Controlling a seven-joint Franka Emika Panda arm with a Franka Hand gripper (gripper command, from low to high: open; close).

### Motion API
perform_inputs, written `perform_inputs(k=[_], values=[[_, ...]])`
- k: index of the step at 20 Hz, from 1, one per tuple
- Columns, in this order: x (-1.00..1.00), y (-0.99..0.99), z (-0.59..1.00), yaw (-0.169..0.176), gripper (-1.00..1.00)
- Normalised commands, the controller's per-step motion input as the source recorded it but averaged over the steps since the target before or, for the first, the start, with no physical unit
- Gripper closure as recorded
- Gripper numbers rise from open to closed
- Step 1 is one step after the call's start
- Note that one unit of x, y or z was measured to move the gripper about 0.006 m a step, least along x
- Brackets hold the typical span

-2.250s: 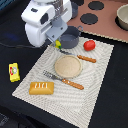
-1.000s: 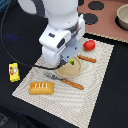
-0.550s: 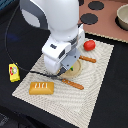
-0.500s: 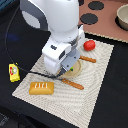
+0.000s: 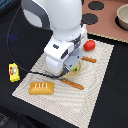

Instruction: Interact with the objects in diverse but meaningful ways.

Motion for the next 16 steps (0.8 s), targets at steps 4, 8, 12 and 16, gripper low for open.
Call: perform_inputs(k=[4,8,12,16], values=[[-0.49,0.00,0.36,0.022,-1.00],[-0.88,-0.03,0.18,0.002,-1.00],[-1.00,-0.10,0.08,0.000,-1.00],[-1.00,-0.15,0.05,-0.005,-1.00]])
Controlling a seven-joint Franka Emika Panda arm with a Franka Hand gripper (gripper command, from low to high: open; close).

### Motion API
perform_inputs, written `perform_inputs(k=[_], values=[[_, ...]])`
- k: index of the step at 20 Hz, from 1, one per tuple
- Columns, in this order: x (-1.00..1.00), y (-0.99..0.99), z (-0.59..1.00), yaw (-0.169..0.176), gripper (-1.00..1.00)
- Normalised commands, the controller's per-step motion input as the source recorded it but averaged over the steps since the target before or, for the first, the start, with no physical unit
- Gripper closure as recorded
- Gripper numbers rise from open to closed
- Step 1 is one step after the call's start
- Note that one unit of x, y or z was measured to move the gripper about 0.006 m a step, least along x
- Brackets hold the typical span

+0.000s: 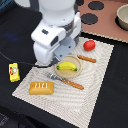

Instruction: Interact with the objects in diverse but meaningful ways.

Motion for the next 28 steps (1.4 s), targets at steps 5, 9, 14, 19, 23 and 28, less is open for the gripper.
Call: perform_inputs(k=[5,9,14,19,23,28], values=[[-1.00,-0.26,0.00,-0.027,-1.00],[-0.99,-0.38,-0.06,-0.048,-1.00],[-0.87,-0.48,-0.17,-0.072,-1.00],[-0.70,-0.47,-0.21,-0.088,-1.00],[-0.43,-0.20,-0.35,-0.065,-1.00],[-0.36,-0.01,-0.45,-0.077,-1.00]])
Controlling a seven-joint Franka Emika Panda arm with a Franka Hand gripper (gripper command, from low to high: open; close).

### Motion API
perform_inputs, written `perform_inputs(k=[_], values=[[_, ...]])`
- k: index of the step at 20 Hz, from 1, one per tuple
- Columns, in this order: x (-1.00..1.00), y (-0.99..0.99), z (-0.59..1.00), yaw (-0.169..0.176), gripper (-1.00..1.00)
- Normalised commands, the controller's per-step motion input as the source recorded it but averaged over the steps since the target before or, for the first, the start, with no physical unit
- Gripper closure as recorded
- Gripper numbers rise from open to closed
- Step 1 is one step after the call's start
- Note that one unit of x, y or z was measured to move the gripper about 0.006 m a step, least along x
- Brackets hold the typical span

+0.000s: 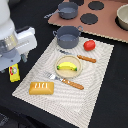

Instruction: Interact with the objects in diverse but meaningful ways.

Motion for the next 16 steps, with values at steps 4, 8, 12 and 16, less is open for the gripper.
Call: perform_inputs(k=[4,8,12,16], values=[[-0.39,0.00,-0.48,-0.061,-1.00],[-0.40,0.00,-0.39,-0.048,-1.00],[-0.43,0.00,-0.36,-0.032,-1.00],[-0.30,0.08,-0.19,-0.020,-1.00]])
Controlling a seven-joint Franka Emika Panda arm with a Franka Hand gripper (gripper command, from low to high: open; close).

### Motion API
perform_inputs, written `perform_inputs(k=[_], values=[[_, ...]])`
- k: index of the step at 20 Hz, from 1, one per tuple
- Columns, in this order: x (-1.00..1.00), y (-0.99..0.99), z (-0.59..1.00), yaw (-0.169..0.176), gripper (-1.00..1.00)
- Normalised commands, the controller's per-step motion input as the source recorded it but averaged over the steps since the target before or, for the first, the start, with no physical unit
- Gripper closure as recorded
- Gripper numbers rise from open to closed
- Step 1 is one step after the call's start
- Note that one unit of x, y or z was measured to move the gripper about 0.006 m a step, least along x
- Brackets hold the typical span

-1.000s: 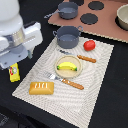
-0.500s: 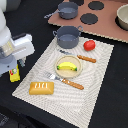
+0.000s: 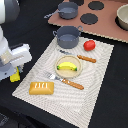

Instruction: Interact with the objects in diverse but meaningful ways.

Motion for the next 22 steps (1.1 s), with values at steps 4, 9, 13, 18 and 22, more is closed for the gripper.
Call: perform_inputs(k=[4,9,13,18,22], values=[[0.01,0.30,0.04,-0.063,-1.00],[0.11,0.46,0.17,-0.056,-1.00],[0.05,0.40,-0.01,-0.037,-1.00],[-0.13,0.21,-0.22,-0.012,-1.00],[-0.36,0.03,-0.35,0.012,-1.00]])
